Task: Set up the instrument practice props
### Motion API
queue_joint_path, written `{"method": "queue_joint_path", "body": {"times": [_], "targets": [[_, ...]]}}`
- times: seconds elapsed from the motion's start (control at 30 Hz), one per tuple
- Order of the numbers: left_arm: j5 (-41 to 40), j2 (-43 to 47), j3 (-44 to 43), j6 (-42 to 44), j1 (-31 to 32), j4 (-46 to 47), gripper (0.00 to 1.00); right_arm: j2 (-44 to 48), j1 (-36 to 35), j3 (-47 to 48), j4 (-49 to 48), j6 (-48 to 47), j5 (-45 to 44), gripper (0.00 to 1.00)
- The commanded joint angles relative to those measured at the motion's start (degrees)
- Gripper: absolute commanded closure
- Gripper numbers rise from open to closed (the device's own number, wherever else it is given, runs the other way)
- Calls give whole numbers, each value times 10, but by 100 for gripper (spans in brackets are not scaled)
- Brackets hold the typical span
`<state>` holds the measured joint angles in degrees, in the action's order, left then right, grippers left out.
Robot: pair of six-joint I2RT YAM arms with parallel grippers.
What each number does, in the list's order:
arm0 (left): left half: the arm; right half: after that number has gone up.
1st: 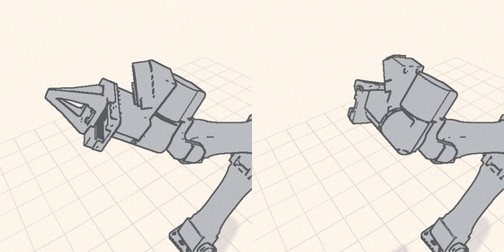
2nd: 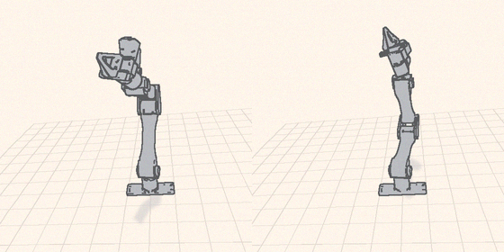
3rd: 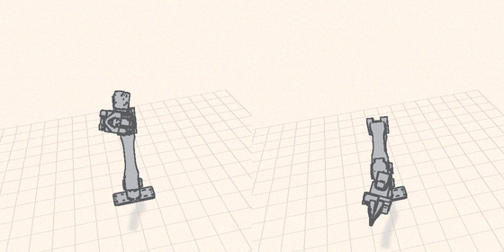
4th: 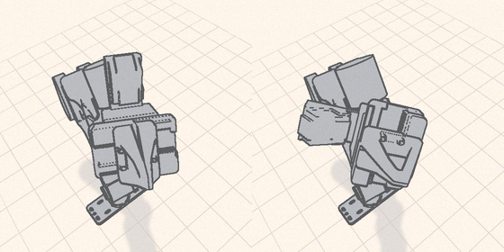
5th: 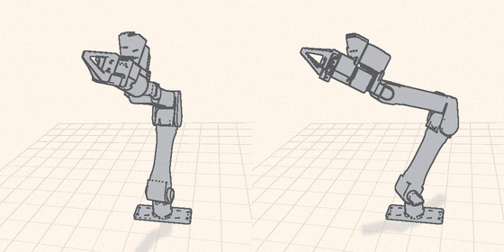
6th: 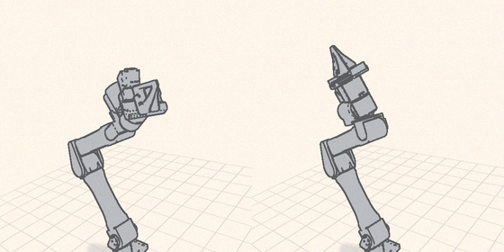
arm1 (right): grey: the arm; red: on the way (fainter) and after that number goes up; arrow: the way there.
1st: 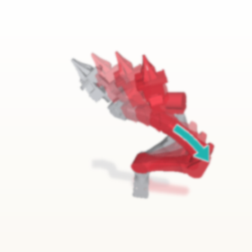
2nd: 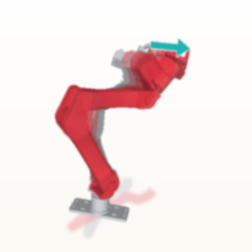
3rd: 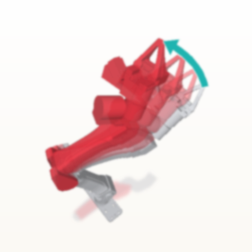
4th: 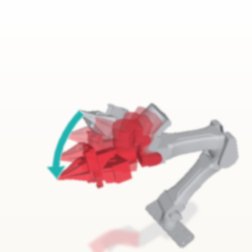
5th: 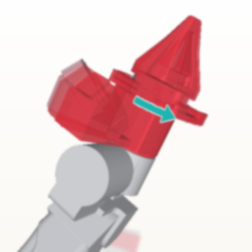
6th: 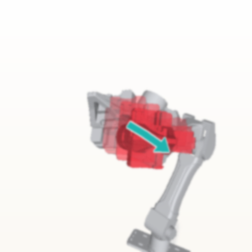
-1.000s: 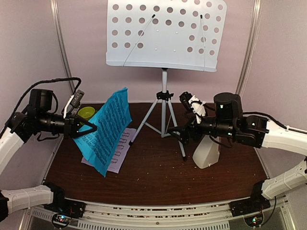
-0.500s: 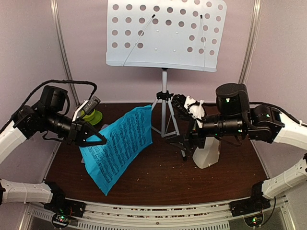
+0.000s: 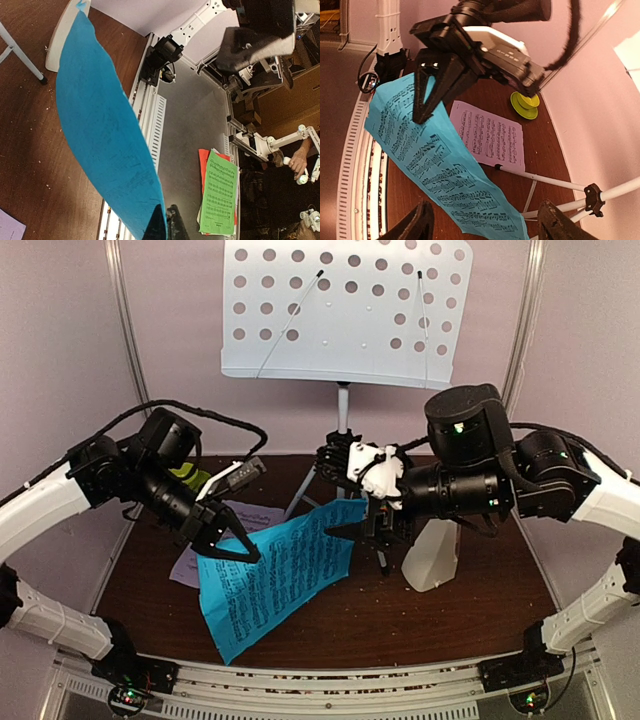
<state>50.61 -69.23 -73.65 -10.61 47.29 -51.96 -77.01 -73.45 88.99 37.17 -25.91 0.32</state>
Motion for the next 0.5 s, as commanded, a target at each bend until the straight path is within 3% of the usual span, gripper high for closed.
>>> {"method": "queue_joint_path", "body": {"times": [0.0, 0.17, 0.47], "targets": [[15, -30, -40, 0, 14, 2, 100, -23, -32, 31, 51, -69, -26, 36], [32, -84, -78, 8, 37, -33, 100, -56, -55, 32, 65, -71, -46, 49], [23, -129, -111, 35, 68, -83, 100, -74, -60, 54, 80, -31, -48, 48]]}}
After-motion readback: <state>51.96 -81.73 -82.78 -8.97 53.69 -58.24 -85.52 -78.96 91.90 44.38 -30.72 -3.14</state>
